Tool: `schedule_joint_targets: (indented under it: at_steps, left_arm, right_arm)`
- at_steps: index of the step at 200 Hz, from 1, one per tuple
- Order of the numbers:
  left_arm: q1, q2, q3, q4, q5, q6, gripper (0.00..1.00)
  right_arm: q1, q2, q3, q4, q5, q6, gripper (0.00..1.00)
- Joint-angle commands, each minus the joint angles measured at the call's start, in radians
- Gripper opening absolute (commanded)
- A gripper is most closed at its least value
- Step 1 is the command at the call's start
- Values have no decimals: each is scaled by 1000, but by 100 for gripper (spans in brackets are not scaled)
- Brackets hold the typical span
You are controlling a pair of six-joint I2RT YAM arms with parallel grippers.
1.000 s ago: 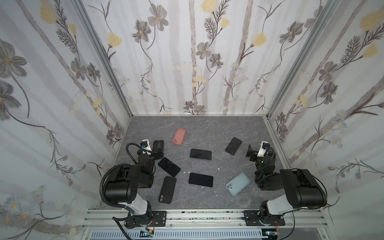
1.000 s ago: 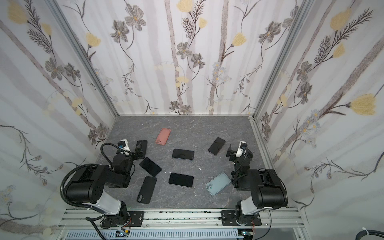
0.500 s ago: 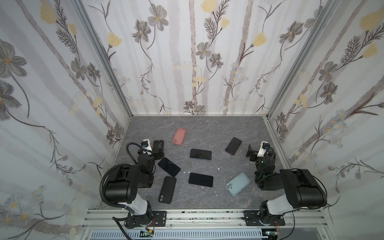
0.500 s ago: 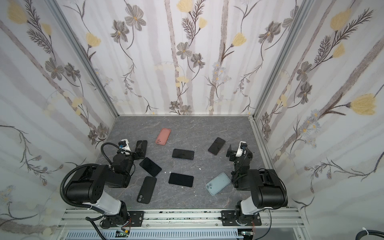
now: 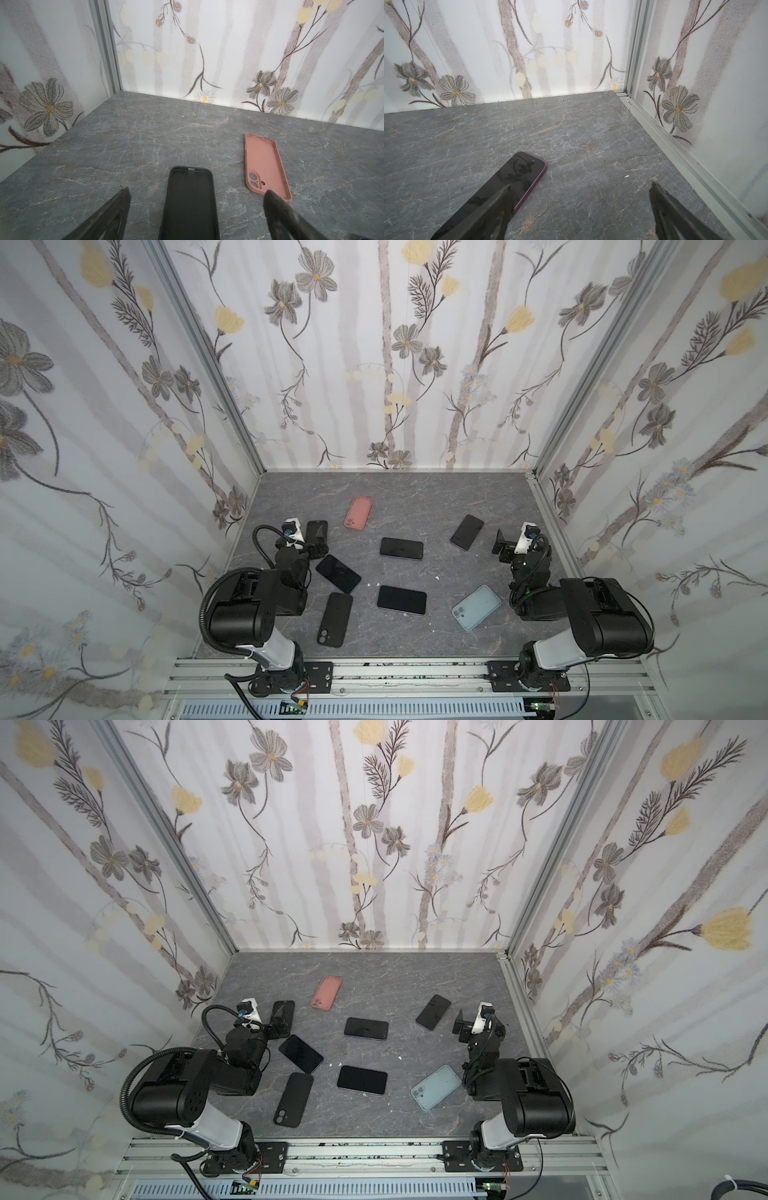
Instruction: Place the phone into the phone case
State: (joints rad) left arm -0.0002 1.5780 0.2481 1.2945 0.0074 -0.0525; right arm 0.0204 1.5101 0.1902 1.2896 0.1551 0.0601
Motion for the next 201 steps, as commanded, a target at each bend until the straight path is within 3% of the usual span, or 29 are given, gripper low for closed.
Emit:
schedule_joint_targets:
  at_steps: [1,29,77,112,131,161,201]
  left_arm:
    - [2,-45,13,-38,-24,-3,99]
    - [0,-171,36,-178,-51,-10,98]
    - [-13,-404,226,-559,-51,-132,93]
    - [-68,-477,441,-914,4,-221,89]
    - [-121,-500,551,-1095,53,-230,87]
    - [-234,-525,690,-1345,134,-195,85]
    - [-366,-552,731,-1566,206,-199,84]
  right_arm:
    - [0,-11,-5,39,0,2,100]
    - [1,-93,26,-82,5,0,100]
    - [22,-330,233,-582,-8,32,100]
    - [93,-455,460,-999,-136,102,96]
    - [191,-515,571,-1194,-224,119,94]
    - [406,-588,678,-1359,-296,99,92]
    - [709,-586,772,-1579,-281,-5,91]
